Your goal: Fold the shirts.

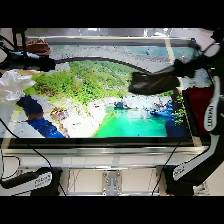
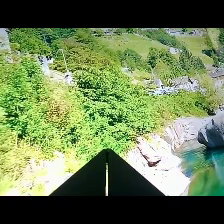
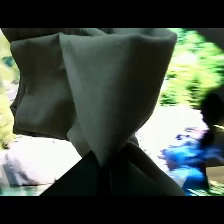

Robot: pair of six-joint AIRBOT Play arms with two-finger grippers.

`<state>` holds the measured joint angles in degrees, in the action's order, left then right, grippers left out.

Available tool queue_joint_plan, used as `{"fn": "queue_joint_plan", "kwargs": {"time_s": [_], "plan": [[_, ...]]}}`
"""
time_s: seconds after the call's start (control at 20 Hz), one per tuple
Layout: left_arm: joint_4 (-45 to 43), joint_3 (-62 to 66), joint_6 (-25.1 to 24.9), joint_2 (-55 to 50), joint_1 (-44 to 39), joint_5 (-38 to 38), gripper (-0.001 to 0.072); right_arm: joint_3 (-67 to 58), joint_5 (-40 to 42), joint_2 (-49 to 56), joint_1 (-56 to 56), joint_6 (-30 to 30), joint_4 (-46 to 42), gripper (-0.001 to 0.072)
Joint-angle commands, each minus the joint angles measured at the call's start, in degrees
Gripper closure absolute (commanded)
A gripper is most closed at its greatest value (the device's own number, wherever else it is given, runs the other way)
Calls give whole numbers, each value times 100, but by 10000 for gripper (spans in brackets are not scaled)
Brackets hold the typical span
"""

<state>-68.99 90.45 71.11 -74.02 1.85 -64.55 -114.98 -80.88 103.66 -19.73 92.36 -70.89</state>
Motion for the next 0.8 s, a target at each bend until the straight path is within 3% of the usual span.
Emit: {"fn": "queue_joint_plan", "kwargs": {"time_s": [0.0, 0.25, 0.4, 0.5, 0.7, 0.75], "plan": [[-2, -7, 4, -76, 4, -2, 694, 216, -192, -546, -1283, -160, -619, 704], [4, -46, 4, -122, 2, -24, 695, 278, -481, -1167, -2800, -404, -643, 704], [7, -46, 9, -122, -9, -24, 695, 1047, -605, -1628, -3434, -739, -669, 704], [24, -46, 70, -122, -11, -24, 695, 2194, -192, -2085, -3683, -942, -614, 704], [20, -46, 68, -122, -81, -24, 695, 5198, 1462, -2806, -3845, -986, -553, 701], [22, -46, 68, -122, -107, -22, 694, 5753, 1692, -2804, -3834, -1058, -428, 649]]}}
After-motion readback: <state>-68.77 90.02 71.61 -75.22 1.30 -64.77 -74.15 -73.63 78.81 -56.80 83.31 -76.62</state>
